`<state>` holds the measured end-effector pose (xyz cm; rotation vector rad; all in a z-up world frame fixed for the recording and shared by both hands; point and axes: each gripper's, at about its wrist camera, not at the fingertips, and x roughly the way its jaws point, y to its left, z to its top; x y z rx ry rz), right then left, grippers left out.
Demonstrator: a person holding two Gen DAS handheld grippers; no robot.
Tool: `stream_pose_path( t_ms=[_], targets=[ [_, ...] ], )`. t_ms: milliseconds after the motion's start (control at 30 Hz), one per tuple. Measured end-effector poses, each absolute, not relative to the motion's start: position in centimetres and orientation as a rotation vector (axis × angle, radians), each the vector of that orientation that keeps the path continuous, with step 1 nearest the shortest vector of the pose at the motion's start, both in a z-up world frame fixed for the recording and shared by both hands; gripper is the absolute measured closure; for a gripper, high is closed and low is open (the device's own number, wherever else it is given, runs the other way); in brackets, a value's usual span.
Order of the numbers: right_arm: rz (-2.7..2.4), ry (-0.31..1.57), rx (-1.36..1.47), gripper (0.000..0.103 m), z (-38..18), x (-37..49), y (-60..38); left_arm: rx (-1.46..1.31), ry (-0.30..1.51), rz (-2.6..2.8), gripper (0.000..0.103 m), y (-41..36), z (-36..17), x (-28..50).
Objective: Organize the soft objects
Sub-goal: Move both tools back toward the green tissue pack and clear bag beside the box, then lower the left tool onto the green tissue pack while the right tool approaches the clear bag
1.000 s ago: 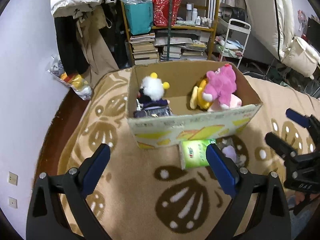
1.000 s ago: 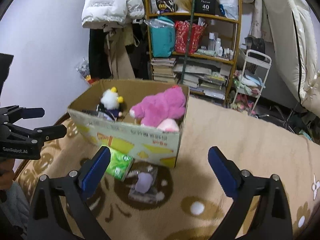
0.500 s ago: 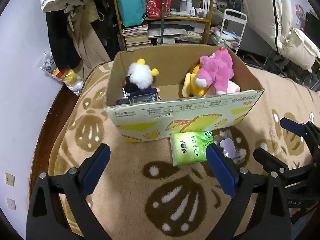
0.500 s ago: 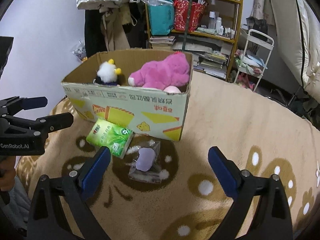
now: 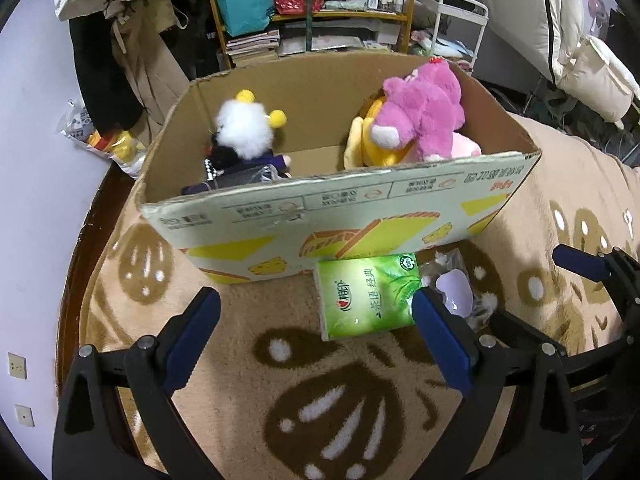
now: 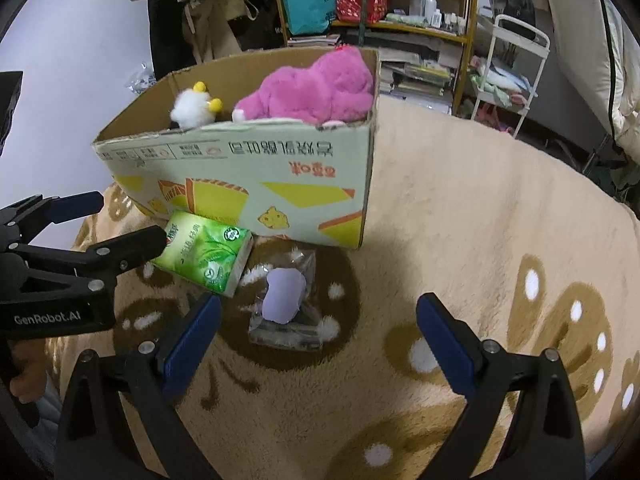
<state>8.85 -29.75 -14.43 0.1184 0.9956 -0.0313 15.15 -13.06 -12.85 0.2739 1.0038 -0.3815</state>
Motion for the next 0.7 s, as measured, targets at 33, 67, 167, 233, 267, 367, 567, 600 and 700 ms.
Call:
stream_pose_path(
  t_ms=[33,67,167,233,267,367,567,600,700],
  targets=[
    [-0.036,1.0,0.115,0.001,-14.5,8.9,-29.7,0.277,1.005,-0.384,0.008,-13.2,-13.0,15.2],
    [-0.041,1.007,0.111,0.001,-14.8,9.0,-29.6,0.278,1.005,-0.386,0.008,-13.4,-13.1,15.2],
    [-0.035,1.025,0.109,0.001,-15.3,9.2,-29.4,0.284,1.006,-0.394,0.008,-13.8,-13.2,15.3],
    [-0.03,1.036,0.11,0.001,-15.6,9.4,-29.3,0.29,1.008,-0.397,0.008,-14.1,-13.4,15.4],
    [-0.028,1.042,0.11,0.001,-15.8,9.5,-29.2,0.293,1.011,-0.398,0.008,-14.3,-13.5,15.5],
    [-0.028,1.052,0.105,0.001,-16.1,9.6,-29.0,0.289,1.032,-0.41,0.008,-14.5,-13.9,15.7],
    [-0.021,1.069,0.15,0.001,-16.8,9.8,-29.2,0.273,1.071,-0.433,0.008,-15.1,-15.0,16.3],
    [-0.019,1.073,0.157,0.001,-17.0,9.8,-29.2,0.27,1.077,-0.438,0.008,-15.2,-15.1,16.4],
    [-0.015,1.083,0.16,0.001,-17.4,9.8,-29.1,0.251,1.103,-0.445,0.008,-15.4,-15.9,16.6]
  ],
)
